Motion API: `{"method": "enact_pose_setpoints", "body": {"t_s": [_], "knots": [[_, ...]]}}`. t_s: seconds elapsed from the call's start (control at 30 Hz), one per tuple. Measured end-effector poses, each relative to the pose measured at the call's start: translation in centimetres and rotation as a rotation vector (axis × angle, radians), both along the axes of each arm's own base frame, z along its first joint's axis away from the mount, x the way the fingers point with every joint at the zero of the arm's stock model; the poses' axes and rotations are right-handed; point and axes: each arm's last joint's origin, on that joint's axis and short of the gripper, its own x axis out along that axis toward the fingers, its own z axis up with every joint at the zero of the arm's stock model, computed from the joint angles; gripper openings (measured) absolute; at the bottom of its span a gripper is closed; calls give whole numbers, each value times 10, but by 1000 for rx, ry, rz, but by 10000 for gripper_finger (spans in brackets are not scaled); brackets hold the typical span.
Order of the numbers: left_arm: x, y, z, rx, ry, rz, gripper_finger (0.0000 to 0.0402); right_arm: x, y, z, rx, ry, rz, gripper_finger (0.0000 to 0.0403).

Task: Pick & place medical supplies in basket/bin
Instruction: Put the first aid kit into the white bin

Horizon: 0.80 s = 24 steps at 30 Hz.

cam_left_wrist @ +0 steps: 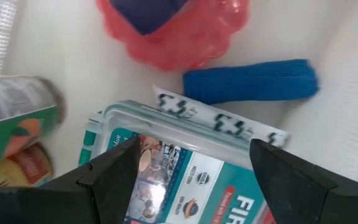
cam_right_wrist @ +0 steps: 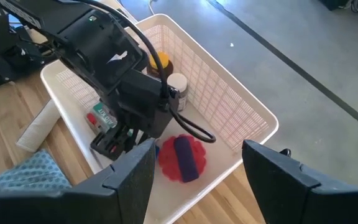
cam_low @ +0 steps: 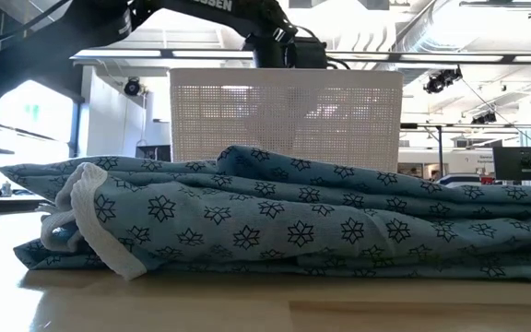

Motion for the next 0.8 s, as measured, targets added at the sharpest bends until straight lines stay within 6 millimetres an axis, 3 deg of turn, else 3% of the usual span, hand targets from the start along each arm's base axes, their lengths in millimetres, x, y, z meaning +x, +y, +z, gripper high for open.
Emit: {"method": "enact_pose_setpoints", "body": {"t_s": [0.8], "knots": [[-6,-2,-1,-44,53,-12,335,0,0,0,-18,14,20,232]]}}
